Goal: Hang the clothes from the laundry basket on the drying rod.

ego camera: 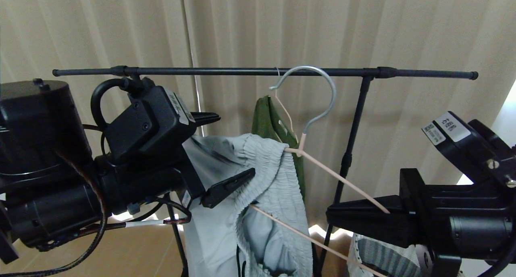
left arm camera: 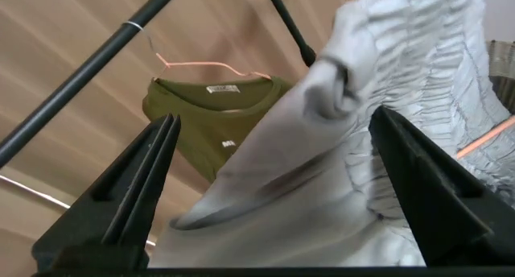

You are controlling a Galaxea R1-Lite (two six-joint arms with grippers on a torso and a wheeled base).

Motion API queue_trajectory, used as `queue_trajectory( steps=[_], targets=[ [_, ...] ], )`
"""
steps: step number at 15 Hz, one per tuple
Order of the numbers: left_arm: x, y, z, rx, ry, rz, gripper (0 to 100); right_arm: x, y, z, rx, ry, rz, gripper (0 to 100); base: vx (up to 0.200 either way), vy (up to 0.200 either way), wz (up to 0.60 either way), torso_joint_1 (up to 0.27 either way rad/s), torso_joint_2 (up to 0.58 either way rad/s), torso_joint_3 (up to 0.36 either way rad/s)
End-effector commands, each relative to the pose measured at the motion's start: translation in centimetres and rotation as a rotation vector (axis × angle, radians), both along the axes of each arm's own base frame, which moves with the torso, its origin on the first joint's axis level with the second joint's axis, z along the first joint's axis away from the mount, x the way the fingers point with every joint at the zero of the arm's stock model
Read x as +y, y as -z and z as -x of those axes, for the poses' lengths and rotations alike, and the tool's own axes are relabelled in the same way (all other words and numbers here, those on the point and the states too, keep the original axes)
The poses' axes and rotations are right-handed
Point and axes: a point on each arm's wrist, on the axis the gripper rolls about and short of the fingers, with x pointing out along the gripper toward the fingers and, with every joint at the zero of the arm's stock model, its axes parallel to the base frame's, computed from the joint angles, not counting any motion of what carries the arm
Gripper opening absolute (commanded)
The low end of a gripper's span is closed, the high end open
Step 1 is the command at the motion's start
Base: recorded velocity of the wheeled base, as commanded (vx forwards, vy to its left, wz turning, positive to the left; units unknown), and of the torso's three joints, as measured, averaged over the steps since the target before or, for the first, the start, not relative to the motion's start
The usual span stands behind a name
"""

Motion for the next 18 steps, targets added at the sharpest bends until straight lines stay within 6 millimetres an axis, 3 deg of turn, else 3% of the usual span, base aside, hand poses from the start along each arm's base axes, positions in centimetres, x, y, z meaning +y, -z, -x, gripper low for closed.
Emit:
queue_trajectory(
  steps=[1,8,9,18],
  targets=[
    [-0.1,0.2,-0.1,0.005,0.000,-0.005,100,0.4,0.1,0.3,-0.005,-0.027,0.006,0,0.000,0.000,0.00,0.000,0.00,0.000],
    [-0.3,0.5,-0.1,-0.014,0.080,-0.034,100,1.3,0.4,1.0,0.004,-0.085,0.016,0,0.000,0.000,0.00,0.000,0.00,0.000],
    [-0.3,0.5,-0.1,-0.012,0.091,-0.033,0,1.3,0.4,1.0,0.003,-0.085,0.015,0,0.000,0.000,0.00,0.000,0.00,0.000],
    [0.0,0.9,0.0,0.004,0.104,-0.034,0,1.0,0.1,1.4,-0.012,-0.084,0.000,0,0.000,0.000,0.00,0.000,0.00,0.000]
  ],
)
